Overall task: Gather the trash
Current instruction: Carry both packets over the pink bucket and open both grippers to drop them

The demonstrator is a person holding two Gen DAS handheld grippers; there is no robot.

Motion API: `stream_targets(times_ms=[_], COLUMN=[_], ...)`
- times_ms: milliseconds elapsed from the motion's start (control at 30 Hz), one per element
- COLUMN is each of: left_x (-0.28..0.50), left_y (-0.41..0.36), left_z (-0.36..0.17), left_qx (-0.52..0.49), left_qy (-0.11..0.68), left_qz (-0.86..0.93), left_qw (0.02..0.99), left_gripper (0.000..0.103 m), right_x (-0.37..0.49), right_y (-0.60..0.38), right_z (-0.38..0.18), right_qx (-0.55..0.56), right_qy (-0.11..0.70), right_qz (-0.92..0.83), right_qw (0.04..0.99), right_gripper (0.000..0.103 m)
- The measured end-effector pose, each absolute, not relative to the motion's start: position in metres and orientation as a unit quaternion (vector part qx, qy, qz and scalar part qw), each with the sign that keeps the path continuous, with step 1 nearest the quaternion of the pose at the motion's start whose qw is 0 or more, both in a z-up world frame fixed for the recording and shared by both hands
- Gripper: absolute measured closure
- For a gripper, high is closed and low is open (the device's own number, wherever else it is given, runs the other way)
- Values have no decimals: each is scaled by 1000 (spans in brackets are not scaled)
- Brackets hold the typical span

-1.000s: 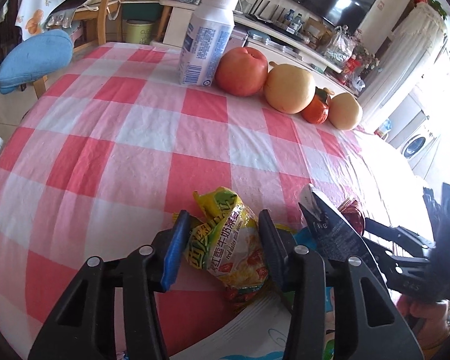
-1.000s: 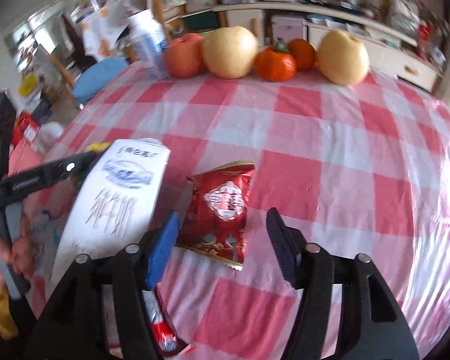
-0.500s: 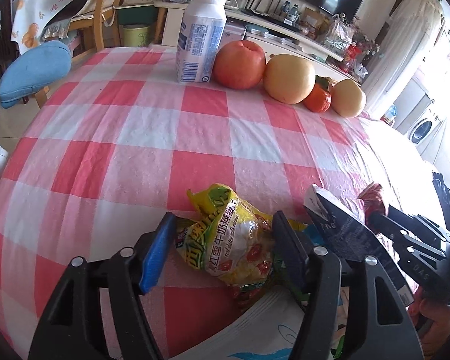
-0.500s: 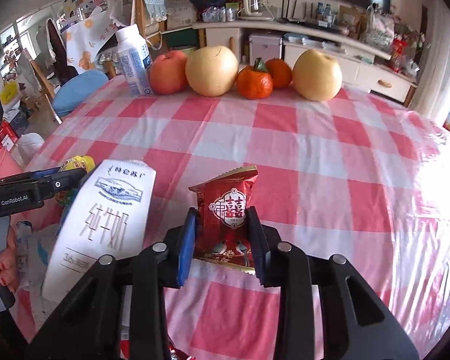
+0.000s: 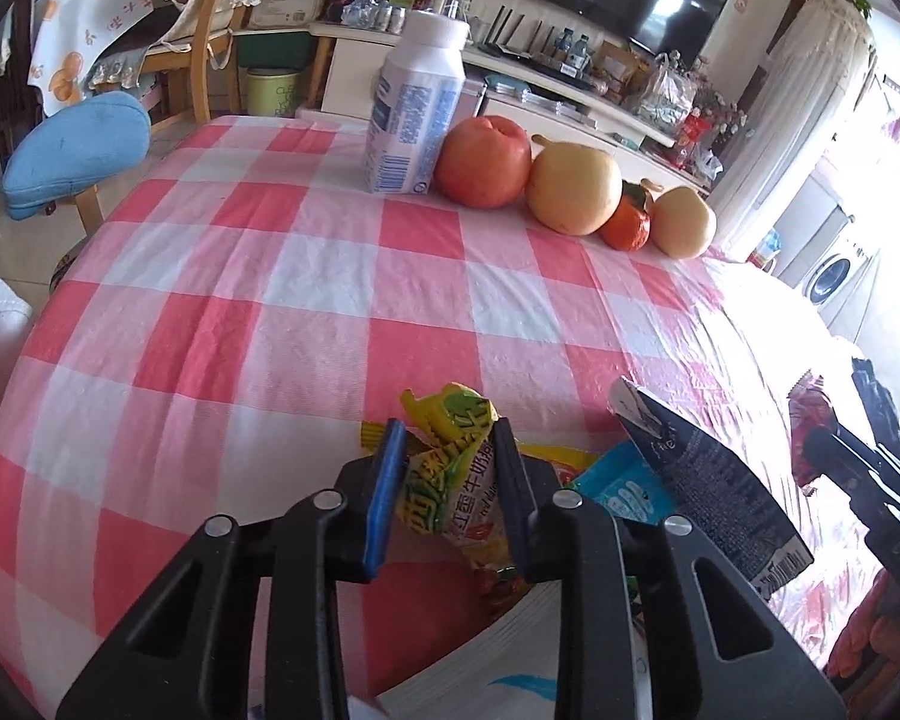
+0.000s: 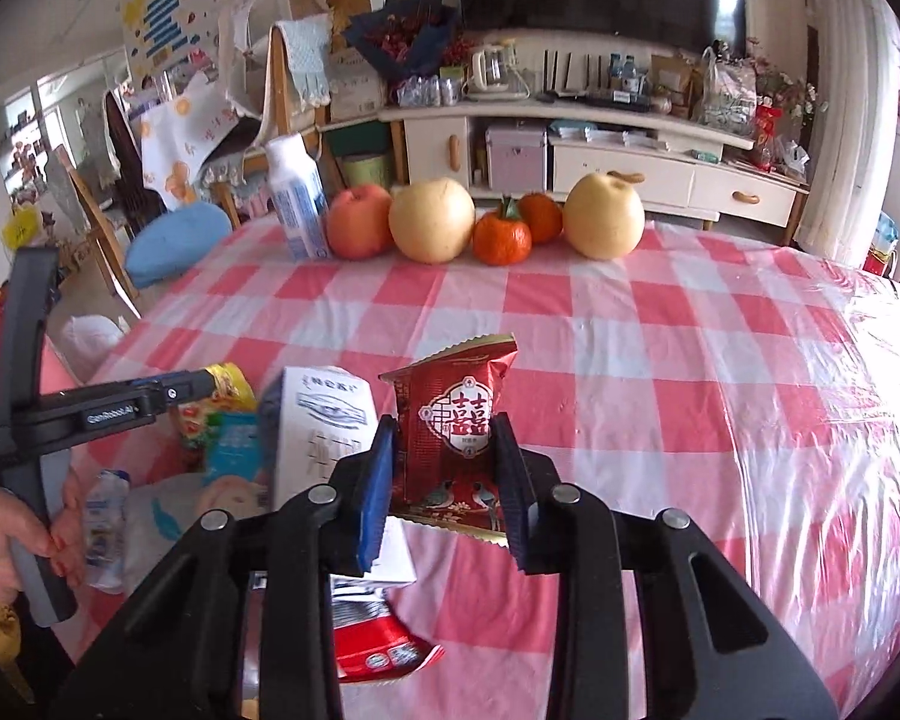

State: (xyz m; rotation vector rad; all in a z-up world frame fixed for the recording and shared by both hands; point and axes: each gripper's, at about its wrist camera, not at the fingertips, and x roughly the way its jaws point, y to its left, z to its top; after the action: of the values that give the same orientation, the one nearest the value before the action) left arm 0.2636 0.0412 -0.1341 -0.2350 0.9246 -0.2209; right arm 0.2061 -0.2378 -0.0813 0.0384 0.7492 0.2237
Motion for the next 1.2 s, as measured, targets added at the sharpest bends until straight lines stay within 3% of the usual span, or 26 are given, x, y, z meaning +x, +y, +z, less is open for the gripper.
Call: stream_targets(times_ms=[733,1200], left_x=[233,194], left_y=[135,270], left_z=[-82,-50], left_qx=[-195,-249], left_qy=[361,297], left_qz=[-101,29], left_qw=[906,921], left_gripper=[73,73], right_x=[171,163], right_y=[-145,0], right_z=[-45,-27], right_qx=[-6,-25], right_qy=[343,334], right_qz=[195,335], right_qw=[919,881], right_gripper=[70,70])
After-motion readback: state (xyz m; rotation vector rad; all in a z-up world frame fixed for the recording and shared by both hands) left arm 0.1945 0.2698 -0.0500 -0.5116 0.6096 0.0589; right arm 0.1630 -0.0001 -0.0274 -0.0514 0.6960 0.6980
